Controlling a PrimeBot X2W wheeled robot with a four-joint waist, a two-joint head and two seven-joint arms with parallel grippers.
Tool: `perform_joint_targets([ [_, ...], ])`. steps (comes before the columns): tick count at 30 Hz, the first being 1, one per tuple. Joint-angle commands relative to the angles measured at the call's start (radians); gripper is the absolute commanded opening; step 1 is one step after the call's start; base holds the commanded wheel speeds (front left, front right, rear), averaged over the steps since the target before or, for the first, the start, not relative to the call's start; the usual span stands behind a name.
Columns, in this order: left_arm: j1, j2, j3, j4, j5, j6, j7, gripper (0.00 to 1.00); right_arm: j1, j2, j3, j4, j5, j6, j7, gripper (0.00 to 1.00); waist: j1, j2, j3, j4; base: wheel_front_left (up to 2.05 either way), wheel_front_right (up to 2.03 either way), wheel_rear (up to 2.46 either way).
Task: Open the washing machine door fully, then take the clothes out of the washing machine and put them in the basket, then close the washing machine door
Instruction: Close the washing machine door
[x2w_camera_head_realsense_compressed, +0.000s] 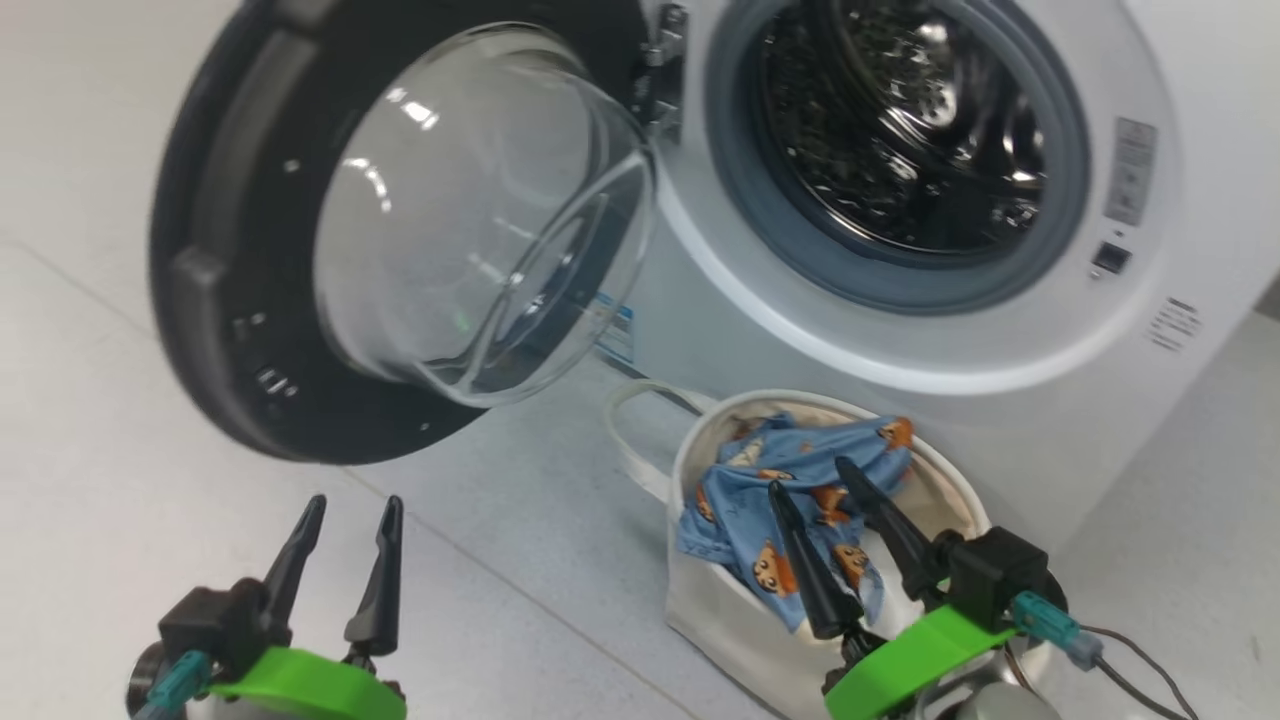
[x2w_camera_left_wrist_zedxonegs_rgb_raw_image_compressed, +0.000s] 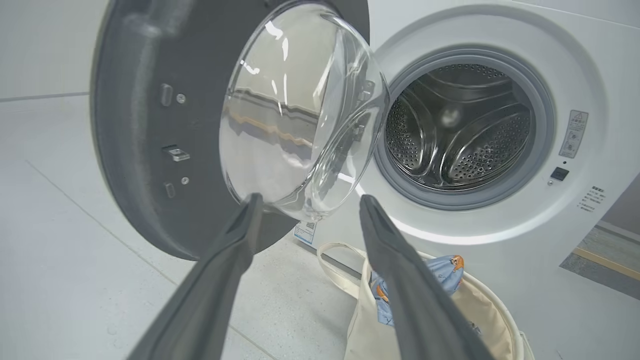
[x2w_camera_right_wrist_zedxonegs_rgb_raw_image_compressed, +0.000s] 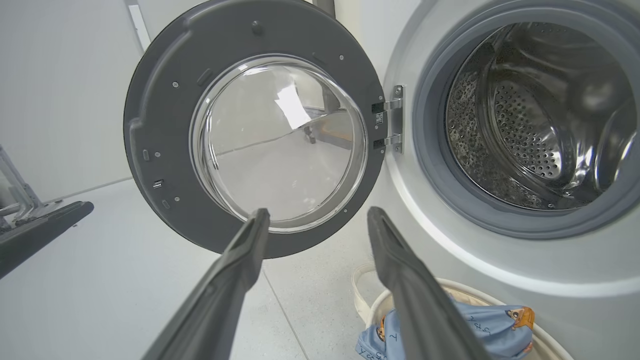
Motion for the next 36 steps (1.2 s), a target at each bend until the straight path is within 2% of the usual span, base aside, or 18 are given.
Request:
perform_joint_targets([
  [1,-0.019,0.031,0.058,-0.045,0.004,0.013,-0.012,1.0,-0.042,0.0,0.022,-0.027,0.008,0.007,-0.012,1.0,0.0,-0.0001,-0.007,0.043,0.0,0.0,0.0],
  [12,0.036,0.029,0.097,-0.115,-0.007,0.048,-0.012,1.0,-0.108,-0.004,0.077,0.001,0.038,0.007,-0.02,1.0,0.0,-0.0001,0.029,0.066,0.0,0.0,0.0],
  [21,0.029,0.023,0.114,-0.137,-0.042,0.033,-0.004,1.0,-0.128,-0.009,0.087,0.021,0.052,0.007,-0.029,1.0,0.0,-0.0001,0.031,0.065,0.0,0.0,0.0],
  [22,0.021,0.02,0.125,-0.146,-0.064,0.024,-0.001,0.24,-0.125,-0.009,0.084,0.022,0.053,0.007,-0.03,1.0,0.0,-0.0001,0.031,0.064,0.0,0.0,0.0],
  [23,0.011,0.019,0.138,-0.153,-0.091,0.015,0.009,0.0,-0.121,-0.009,0.082,0.022,0.053,0.007,-0.03,1.0,0.0,-0.0001,0.031,0.064,0.0,0.0,0.0],
  [29,-0.131,0.054,0.296,-0.144,-0.315,-0.019,0.129,0.0,-0.096,-0.013,0.068,0.024,0.048,0.007,-0.032,1.0,0.0,-0.0001,0.041,0.061,0.0,0.0,0.0],
  [33,-0.289,0.096,0.415,-0.021,-0.473,-0.011,0.237,0.0,-0.086,-0.019,0.06,0.019,0.042,0.007,-0.032,1.0,0.0,-0.0001,0.049,0.056,0.0,0.0,0.0],
  [36,-0.409,0.118,0.468,0.118,-0.558,-0.002,0.304,0.0,-0.076,-0.022,0.048,0.013,0.036,0.007,-0.03,1.0,0.0,-0.0001,0.051,0.05,0.0,0.0,0.0],
])
